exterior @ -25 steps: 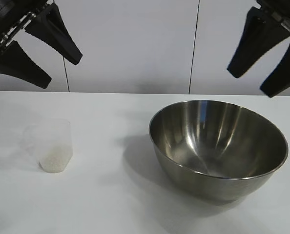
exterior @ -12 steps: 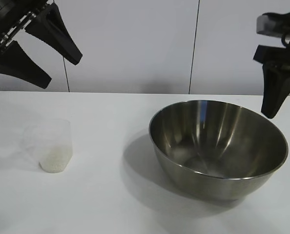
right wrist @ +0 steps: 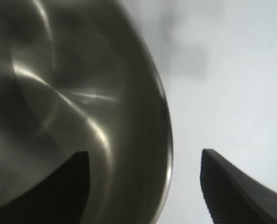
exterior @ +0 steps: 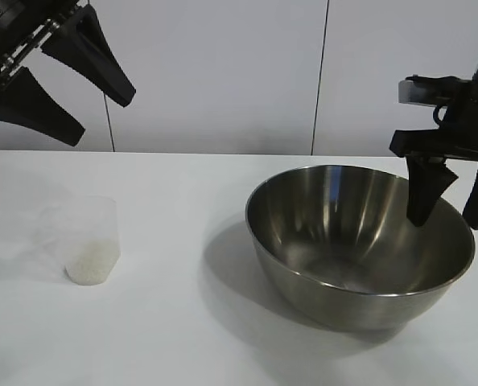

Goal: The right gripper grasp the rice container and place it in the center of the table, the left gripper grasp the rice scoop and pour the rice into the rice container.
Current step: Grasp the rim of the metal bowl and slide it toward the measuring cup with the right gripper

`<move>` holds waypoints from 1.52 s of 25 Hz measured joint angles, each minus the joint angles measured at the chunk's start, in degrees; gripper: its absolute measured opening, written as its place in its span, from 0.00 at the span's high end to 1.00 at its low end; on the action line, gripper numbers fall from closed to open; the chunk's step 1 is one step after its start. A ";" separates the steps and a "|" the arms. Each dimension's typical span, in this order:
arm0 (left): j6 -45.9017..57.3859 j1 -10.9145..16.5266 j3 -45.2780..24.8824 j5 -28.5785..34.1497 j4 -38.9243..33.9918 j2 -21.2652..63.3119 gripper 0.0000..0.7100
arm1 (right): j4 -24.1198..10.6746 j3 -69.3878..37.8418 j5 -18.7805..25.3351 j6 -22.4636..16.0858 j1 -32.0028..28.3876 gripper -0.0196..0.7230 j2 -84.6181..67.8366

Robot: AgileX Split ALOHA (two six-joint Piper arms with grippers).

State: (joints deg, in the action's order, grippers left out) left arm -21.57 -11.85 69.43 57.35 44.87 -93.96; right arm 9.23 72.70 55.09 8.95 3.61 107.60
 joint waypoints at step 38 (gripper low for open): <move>0.00 0.00 0.00 -0.16 0.00 0.00 0.29 | 17.75 0.06 -8.40 1.26 12.66 0.95 6.56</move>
State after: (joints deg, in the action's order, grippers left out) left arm -21.57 -11.85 69.43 57.19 44.87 -93.96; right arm 26.98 72.76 46.70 10.21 16.26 114.16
